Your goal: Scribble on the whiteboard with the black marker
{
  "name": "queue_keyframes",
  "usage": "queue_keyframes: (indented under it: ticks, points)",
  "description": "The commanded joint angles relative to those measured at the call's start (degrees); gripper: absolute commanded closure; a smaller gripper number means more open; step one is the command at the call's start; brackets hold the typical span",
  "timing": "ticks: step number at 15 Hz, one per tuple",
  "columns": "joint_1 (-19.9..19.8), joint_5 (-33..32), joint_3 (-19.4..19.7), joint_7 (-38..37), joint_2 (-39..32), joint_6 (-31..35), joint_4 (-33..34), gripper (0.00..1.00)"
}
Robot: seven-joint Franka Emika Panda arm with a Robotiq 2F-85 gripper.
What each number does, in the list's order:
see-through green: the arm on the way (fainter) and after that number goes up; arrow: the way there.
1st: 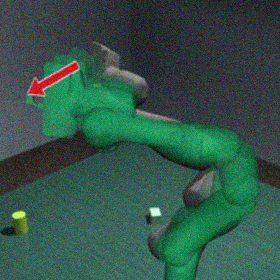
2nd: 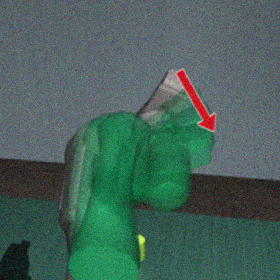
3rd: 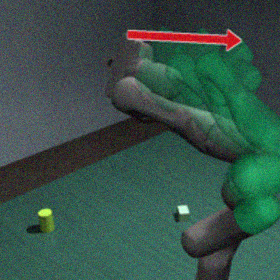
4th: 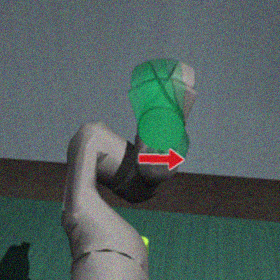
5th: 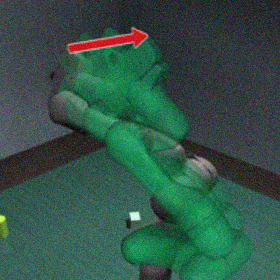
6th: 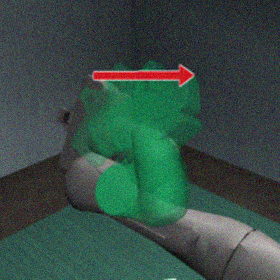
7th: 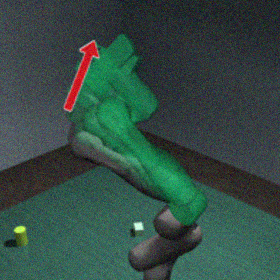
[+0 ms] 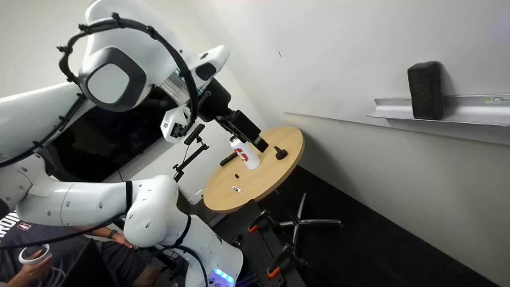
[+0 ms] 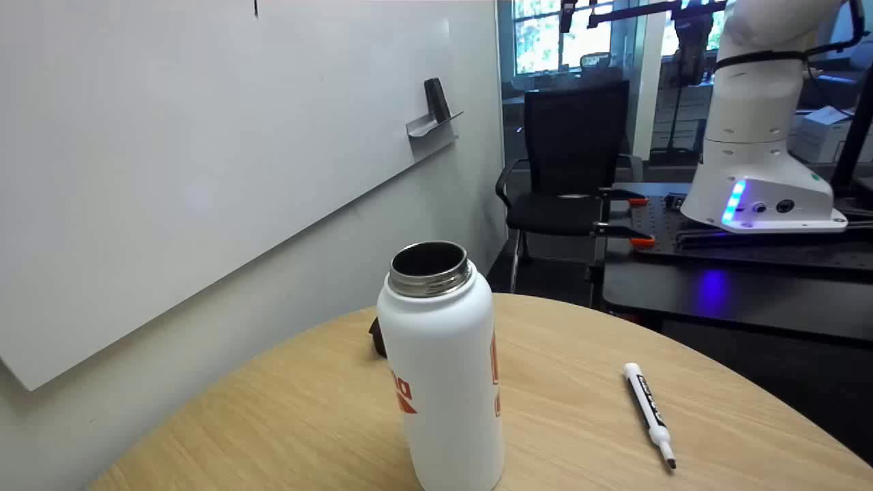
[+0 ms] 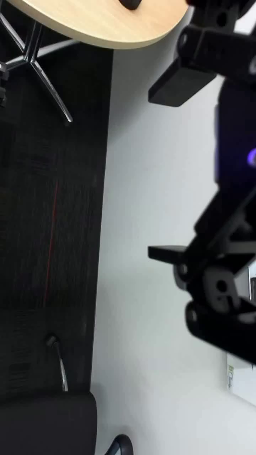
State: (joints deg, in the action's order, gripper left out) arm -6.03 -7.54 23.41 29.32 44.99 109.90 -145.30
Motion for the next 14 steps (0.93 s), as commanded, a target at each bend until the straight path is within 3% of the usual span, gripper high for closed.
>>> queue_keyframes:
  ticks: [1,4,7,11,14]
  points:
    - [-0.6,0.4,-0.5,0.4,-0.2,-0.1,0.1,0.0]
    - [-0.6,0.4,-0.5,0.4,-0.2,-0.1,0.1,0.0]
    - [2.2,-0.2,-4.6,2.2,2.7,0.0,-2.4,0.0]
    - [9.2,1.5,-13.5,1.6,6.9,-0.7,-6.5,0.0]
    - [17.1,4.7,-20.2,1.5,9.7,-1.7,-9.2,0.0]
